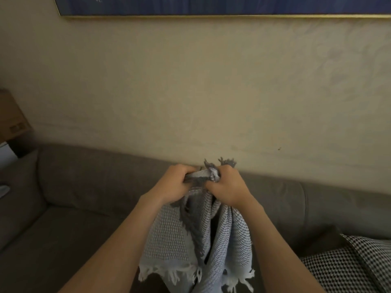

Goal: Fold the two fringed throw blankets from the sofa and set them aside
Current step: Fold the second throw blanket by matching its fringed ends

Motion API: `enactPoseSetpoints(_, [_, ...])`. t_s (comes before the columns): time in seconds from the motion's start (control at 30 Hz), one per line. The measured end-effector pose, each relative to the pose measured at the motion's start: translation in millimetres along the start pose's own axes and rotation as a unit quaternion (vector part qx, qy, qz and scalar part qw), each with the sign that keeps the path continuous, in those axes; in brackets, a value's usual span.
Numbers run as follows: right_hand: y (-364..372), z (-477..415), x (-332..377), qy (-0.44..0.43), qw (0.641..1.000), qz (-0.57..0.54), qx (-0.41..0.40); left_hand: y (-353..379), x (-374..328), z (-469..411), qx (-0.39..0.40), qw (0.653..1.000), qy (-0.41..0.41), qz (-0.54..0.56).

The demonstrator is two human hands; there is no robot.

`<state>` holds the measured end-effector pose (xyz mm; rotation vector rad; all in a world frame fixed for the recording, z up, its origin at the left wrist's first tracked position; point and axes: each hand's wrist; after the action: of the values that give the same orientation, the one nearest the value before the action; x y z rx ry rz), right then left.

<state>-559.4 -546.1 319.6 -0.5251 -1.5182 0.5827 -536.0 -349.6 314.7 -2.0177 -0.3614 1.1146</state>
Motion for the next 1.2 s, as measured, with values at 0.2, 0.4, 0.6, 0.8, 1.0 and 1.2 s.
enactPoseSetpoints(0.2, [5,9,4,-0.011,0.97,-0.236,0.05,13,9,8,-0.054,0.994,-0.082,-0.051])
enactPoseSetpoints(0.4, [1,10,-3,0.021,0.905,-0.419,0.071,27,22,18,-0.128,0.975,-0.18,-0.02])
enactPoseSetpoints(0.6, [-15,6,-8,0.198,0.856,-0.477,-0.023,26,39,31,-0.21,0.95,-0.23,0.009])
enactPoseSetpoints(0.8, [0,-12,-24,0.234,0.871,-0.365,-0.23,21,22,25,-0.101,0.97,-0.189,0.114])
enactPoseSetpoints(1.0, [12,6,-26,0.006,0.983,-0.183,0.004,10,-3,17,-0.018,0.98,-0.134,0.146])
enactPoseSetpoints(1.2, [16,8,-16,-0.06,0.991,-0.001,0.119,7,-10,12,0.001,0.985,-0.157,0.076])
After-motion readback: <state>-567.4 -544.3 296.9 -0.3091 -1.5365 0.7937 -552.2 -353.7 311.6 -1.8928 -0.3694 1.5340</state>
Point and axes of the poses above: each hand's wrist, its own z-axis away from the middle knuckle, its own y-axis out of the palm, x = y × z, and after that the axes turned 10 degrees about y, right-handed
